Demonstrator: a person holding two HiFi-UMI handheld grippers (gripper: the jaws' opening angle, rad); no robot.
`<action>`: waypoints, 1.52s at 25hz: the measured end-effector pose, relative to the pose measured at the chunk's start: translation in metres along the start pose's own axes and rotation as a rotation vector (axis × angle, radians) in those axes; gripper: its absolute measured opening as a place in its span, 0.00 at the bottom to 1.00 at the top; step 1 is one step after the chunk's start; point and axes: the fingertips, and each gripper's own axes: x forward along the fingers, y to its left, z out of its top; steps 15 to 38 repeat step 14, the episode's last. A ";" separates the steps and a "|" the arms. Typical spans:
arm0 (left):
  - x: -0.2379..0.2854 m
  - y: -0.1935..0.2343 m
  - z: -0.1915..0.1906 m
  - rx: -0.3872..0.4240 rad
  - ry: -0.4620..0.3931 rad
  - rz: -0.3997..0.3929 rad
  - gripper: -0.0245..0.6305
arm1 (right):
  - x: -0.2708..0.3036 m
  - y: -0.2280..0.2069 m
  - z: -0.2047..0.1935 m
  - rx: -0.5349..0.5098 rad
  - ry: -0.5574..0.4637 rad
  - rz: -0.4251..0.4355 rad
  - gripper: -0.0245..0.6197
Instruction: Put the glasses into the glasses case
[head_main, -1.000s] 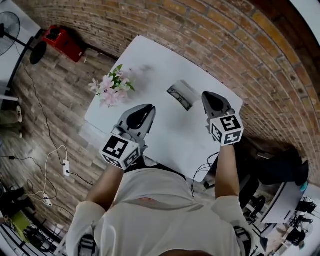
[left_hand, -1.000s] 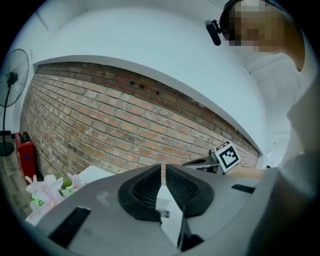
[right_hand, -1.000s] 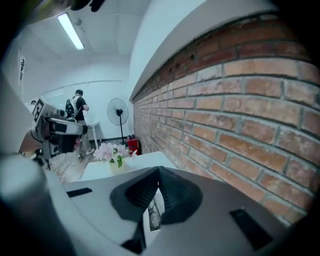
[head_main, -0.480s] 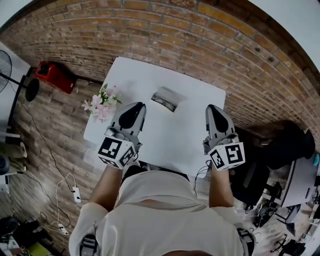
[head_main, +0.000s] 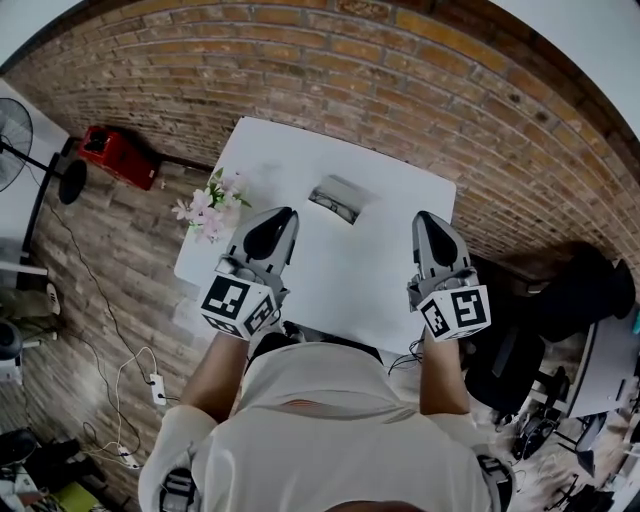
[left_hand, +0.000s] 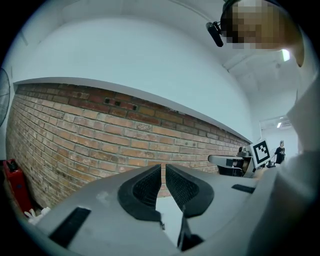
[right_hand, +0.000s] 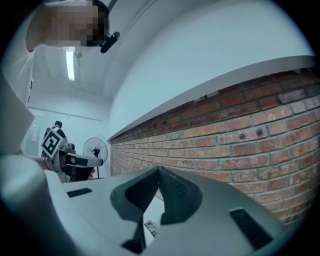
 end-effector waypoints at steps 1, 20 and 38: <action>-0.001 0.001 -0.001 -0.003 0.001 0.002 0.10 | 0.002 0.002 -0.002 0.000 0.007 0.009 0.12; -0.002 0.007 -0.008 -0.017 0.013 0.009 0.10 | 0.017 0.012 -0.021 0.012 0.066 0.063 0.12; -0.002 0.007 -0.008 -0.017 0.013 0.009 0.10 | 0.017 0.012 -0.021 0.012 0.066 0.063 0.12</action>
